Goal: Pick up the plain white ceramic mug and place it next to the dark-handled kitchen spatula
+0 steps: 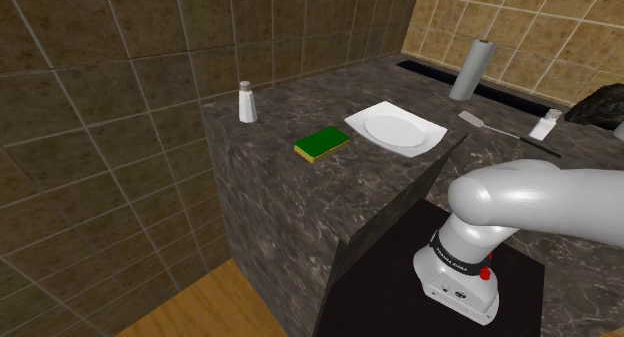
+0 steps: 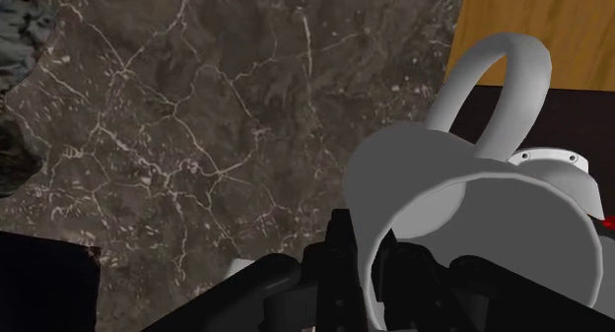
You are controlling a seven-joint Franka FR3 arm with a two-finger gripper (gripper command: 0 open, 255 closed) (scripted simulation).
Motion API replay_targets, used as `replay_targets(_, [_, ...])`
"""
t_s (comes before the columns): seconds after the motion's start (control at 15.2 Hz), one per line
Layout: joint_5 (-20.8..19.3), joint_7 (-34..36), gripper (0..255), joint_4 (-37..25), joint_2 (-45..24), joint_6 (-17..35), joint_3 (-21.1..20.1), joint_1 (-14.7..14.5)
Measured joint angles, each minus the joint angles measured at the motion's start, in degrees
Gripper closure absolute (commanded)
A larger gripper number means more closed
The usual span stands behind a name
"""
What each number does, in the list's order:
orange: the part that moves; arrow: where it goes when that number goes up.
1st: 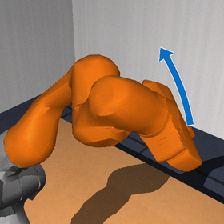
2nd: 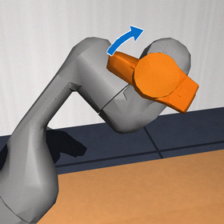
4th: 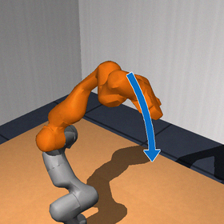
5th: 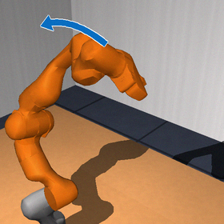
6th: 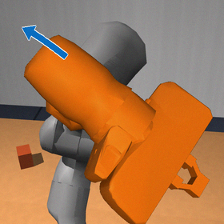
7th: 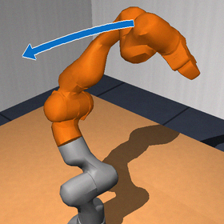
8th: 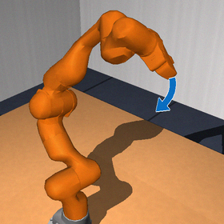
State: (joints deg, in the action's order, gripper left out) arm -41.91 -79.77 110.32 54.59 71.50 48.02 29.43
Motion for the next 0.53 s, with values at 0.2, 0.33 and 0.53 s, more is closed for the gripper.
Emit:
replay_targets(0.2, [-0.7,0.6,255,2.8,1.3,1.5,0.5,0.6])
replay_targets(0.33, [-1.4,1.0,255,4.8,2.2,2.7,1.1,1.1])
replay_targets(0.53, [-2.2,1.5,255,7.3,3.4,4.2,1.8,1.6])
